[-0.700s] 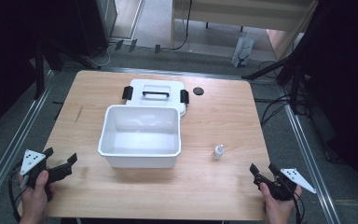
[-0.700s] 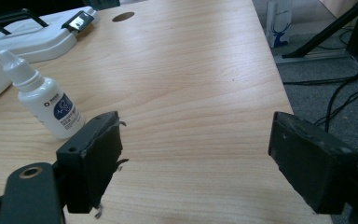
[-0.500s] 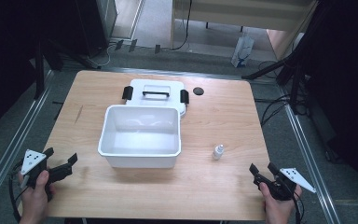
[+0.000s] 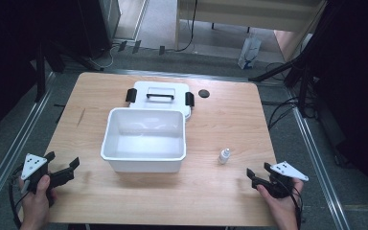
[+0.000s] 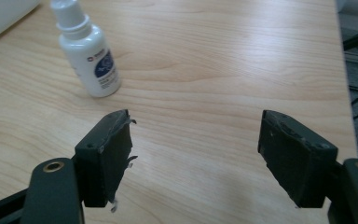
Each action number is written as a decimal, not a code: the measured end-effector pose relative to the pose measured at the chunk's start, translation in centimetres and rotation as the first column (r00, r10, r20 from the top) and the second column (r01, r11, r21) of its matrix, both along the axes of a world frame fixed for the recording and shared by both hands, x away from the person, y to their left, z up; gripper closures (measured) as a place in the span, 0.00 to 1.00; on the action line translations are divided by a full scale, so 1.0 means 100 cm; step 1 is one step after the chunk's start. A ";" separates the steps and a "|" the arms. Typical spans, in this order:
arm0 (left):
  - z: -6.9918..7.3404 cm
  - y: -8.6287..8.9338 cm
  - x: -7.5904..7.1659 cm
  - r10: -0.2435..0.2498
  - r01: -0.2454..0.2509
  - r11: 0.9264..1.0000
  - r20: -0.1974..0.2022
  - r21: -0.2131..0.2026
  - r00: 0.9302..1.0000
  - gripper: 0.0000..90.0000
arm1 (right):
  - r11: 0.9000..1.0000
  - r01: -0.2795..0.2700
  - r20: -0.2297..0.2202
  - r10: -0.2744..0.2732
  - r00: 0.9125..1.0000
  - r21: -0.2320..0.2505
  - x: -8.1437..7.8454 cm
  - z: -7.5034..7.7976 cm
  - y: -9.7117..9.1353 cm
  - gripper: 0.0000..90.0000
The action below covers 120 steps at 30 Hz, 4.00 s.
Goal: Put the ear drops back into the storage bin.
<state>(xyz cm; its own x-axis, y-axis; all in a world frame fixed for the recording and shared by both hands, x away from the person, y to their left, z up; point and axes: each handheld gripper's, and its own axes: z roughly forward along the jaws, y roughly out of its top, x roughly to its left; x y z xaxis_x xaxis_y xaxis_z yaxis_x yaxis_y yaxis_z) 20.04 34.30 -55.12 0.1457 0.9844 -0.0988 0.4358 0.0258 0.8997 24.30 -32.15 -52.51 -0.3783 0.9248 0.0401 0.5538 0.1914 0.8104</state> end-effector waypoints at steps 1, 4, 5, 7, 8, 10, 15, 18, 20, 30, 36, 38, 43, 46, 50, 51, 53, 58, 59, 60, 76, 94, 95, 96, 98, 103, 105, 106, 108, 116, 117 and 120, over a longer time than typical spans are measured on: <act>0.000 0.000 0.000 0.000 0.000 1.000 0.000 0.000 1.000 0.11 | 1.000 -0.018 -0.007 0.018 1.000 -0.016 0.003 0.002 0.002 0.29; 0.000 0.000 0.000 -0.003 0.003 1.000 -0.002 0.000 1.000 0.11 | 0.997 -0.060 -0.019 0.059 0.998 -0.052 0.011 0.012 0.008 0.31; 0.000 0.000 0.000 -0.002 0.002 1.000 -0.001 0.000 1.000 0.11 | 0.995 -0.072 -0.024 0.071 0.997 -0.070 0.014 0.016 0.010 0.31; 0.000 0.000 0.000 -0.002 0.002 1.000 0.000 0.000 1.000 0.11 | 0.990 -0.100 -0.044 0.096 0.994 -0.099 0.020 0.023 0.013 0.32; 0.000 0.000 0.000 -0.003 0.003 1.000 -0.001 0.000 1.000 0.11 | 0.986 -0.113 -0.054 0.107 0.993 -0.119 0.023 0.026 0.014 0.32; 0.000 0.000 0.000 -0.003 0.003 1.000 0.000 0.000 1.000 0.11 | 0.977 -0.147 -0.072 0.137 0.988 -0.155 0.030 0.034 0.017 0.33; 0.000 0.000 0.000 -0.003 0.003 1.000 -0.001 0.000 1.000 0.11 | 0.949 -0.210 -0.101 0.191 0.976 -0.234 0.043 0.052 0.025 0.33; 0.000 0.000 0.000 -0.003 0.003 1.000 -0.001 0.000 1.000 0.11 | 0.934 -0.243 -0.128 0.216 0.968 -0.262 0.048 0.059 0.028 0.33; 0.000 0.000 0.000 -0.003 0.003 1.000 -0.001 0.000 1.000 0.11 | 0.913 -0.276 -0.147 0.242 0.959 -0.301 0.053 0.064 0.031 0.33; 0.000 0.000 0.000 -0.004 0.004 1.000 -0.002 -0.002 1.000 0.11 | 0.774 -0.489 -0.367 0.353 0.861 -0.402 0.077 0.083 0.056 0.29; 0.000 0.000 0.000 -0.005 0.005 1.000 -0.001 -0.003 1.000 0.11 | 0.720 -0.553 -0.432 0.378 0.819 -0.419 0.081 0.087 0.075 0.30; 0.000 0.001 0.000 -0.004 0.004 1.000 -0.002 -0.004 1.000 0.11 | 0.701 -0.576 -0.461 0.382 0.801 -0.420 0.085 0.090 0.084 0.32; 0.000 0.001 0.001 -0.006 0.006 1.000 -0.004 -0.007 1.000 0.11 | 0.687 -0.607 -0.492 0.398 0.774 -0.400 0.088 0.097 0.096 0.40; 0.000 0.001 0.001 -0.006 0.006 1.000 -0.004 -0.008 1.000 0.11 | 0.683 -0.607 -0.492 0.397 0.775 -0.406 0.090 0.100 0.102 0.46; 0.000 0.001 0.001 -0.007 0.007 1.000 -0.006 -0.010 1.000 0.11 | 0.685 -0.604 -0.499 0.387 0.775 -0.407 0.091 0.102 0.108 0.49; 0.000 0.001 0.001 -0.007 0.007 1.000 -0.007 -0.010 1.000 0.11 | 0.687 -0.604 -0.502 0.385 0.774 -0.405 0.092 0.103 0.111 0.51; 0.000 0.001 0.001 -0.006 0.006 1.000 -0.006 -0.011 1.000 0.11 | 0.687 -0.608 -0.508 0.387 0.770 -0.399 0.094 0.103 0.113 0.51; 0.000 0.002 0.001 -0.007 0.007 1.000 -0.007 -0.014 1.000 0.11 | 0.682 -0.625 -0.530 0.393 0.752 -0.381 0.097 0.106 0.118 0.56; 0.000 0.002 0.001 -0.008 0.008 1.000 -0.007 -0.013 1.000 0.11 | 0.682 -0.626 -0.534 0.392 0.749 -0.378 0.098 0.107 0.119 0.56; 0.000 0.002 0.001 -0.009 0.009 1.000 -0.008 -0.012 1.000 0.11 | 0.682 -0.630 -0.539 0.394 0.744 -0.372 0.098 0.108 0.121 0.57; 0.000 0.002 0.001 -0.011 0.011 1.000 -0.006 -0.014 1.000 0.11 | 0.614 -0.675 -0.655 0.316 0.686 -0.411 0.115 0.084 0.139 0.70; 0.000 0.002 0.001 -0.010 0.010 1.000 -0.006 -0.012 1.000 0.11 | 0.611 -0.700 -0.688 0.327 0.648 -0.369 0.120 0.073 0.136 0.80; 0.000 0.002 0.001 -0.010 0.010 1.000 -0.007 -0.013 1.000 0.11 | 0.604 -0.709 -0.690 0.336 0.641 -0.365 0.120 0.074 0.136 0.80; 0.000 0.001 0.001 -0.010 0.010 1.000 -0.007 -0.012 1.000 0.11 | 0.600 -0.713 -0.689 0.343 0.639 -0.362 0.119 0.074 0.137 0.80; 0.000 0.001 0.001 -0.011 0.011 1.000 -0.007 -0.012 1.000 0.11 | 0.586 -0.721 -0.687 0.351 0.636 -0.368 0.118 0.075 0.137 0.80; 0.000 0.001 0.001 -0.011 0.011 1.000 -0.007 -0.010 1.000 0.11 | 0.571 -0.735 -0.679 0.376 0.630 -0.367 0.116 0.084 0.139 0.80; 0.000 0.001 0.001 -0.011 0.011 1.000 -0.007 -0.011 1.000 0.11 | 0.555 -0.741 -0.672 0.387 0.631 -0.377 0.115 0.089 0.141 0.80; 0.000 0.001 0.001 -0.011 0.011 1.000 -0.007 -0.010 1.000 0.11 | 0.549 -0.745 -0.671 0.392 0.629 -0.378 0.114 0.090 0.142 0.80; 0.000 0.001 0.001 -0.010 0.010 1.000 -0.006 -0.011 1.000 0.11 | 0.540 -0.751 -0.667 0.402 0.627 -0.381 0.113 0.093 0.143 0.80; 0.000 0.001 0.001 -0.010 0.010 1.000 -0.007 -0.010 1.000 0.11 | 0.508 -0.766 -0.627 0.462 0.628 -0.393 0.109 0.124 0.158 0.80; 0.000 0.001 0.001 -0.011 0.011 1.000 -0.007 -0.010 1.000 0.11 | 0.510 -0.764 -0.622 0.463 0.631 -0.395 0.108 0.128 0.160 0.80; 0.000 0.001 0.001 -0.011 0.011 1.000 -0.007 -0.010 1.000 0.11 | 0.510 -0.768 -0.614 0.479 0.627 -0.387 0.108 0.138 0.166 0.80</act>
<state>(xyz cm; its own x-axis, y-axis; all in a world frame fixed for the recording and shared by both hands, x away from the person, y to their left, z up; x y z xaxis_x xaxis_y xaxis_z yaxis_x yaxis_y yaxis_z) 20.10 34.43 -55.12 0.1558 0.9817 -0.1095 0.4428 0.0297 0.8961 35.07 -15.53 -38.75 -0.9426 0.3193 -0.0978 0.3042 0.9418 0.1429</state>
